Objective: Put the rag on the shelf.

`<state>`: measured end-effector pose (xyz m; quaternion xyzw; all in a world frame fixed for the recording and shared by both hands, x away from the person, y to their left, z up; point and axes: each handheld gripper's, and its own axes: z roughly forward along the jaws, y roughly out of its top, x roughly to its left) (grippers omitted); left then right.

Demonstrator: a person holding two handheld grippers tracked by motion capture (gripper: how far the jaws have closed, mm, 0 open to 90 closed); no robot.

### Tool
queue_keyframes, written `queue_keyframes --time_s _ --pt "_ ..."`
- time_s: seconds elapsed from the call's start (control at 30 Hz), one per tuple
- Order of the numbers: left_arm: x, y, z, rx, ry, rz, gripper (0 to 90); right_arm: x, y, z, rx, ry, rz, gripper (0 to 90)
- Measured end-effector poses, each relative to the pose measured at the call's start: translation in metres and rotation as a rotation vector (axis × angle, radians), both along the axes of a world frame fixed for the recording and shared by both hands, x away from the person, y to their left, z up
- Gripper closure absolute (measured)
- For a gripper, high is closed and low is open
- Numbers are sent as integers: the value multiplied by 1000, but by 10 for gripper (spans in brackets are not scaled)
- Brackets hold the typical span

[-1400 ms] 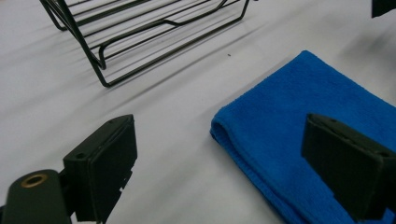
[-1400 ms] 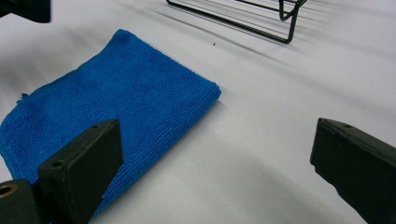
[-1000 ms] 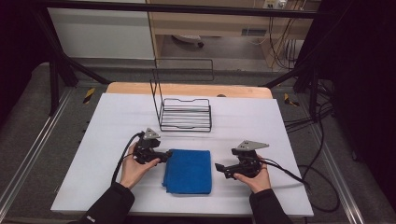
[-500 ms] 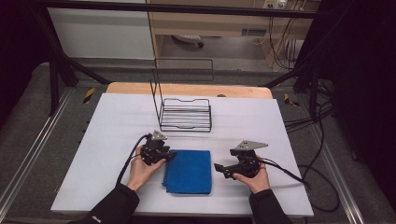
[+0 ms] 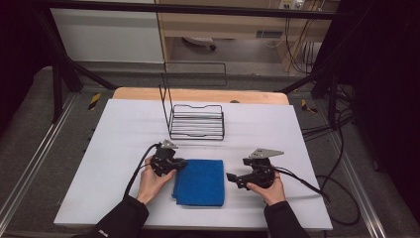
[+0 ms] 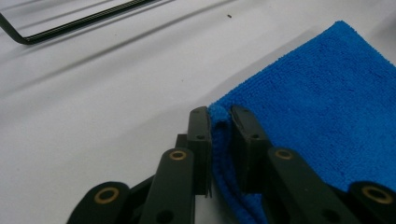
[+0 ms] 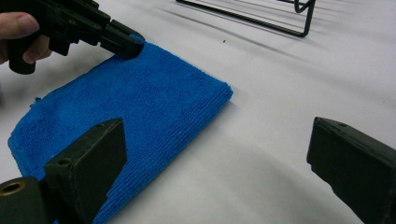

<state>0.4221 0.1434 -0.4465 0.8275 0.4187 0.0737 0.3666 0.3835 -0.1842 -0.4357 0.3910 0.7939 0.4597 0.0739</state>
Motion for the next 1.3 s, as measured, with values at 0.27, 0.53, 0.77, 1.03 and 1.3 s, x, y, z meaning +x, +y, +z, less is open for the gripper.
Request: queue_keyframes --time_s 0.27,0.53,0.77,1.03,1.3 --pt "-2 0 -2 -2 -16 -2 814 6 9 0 -24 -12 2 16" --pt "-3 -2 -3 12 -36 -8 813 21 25 0 -31 -9 -17 95" --pt "-4 -1 -3 9 -41 -11 813 36 37 -9 -58 30 -61 286" --pt "-3 -1 -3 9 -44 -17 813 40 43 -19 -68 62 -70 475" --pt "-4 -1 -4 11 -51 -23 811 37 45 -21 -65 72 -57 624"
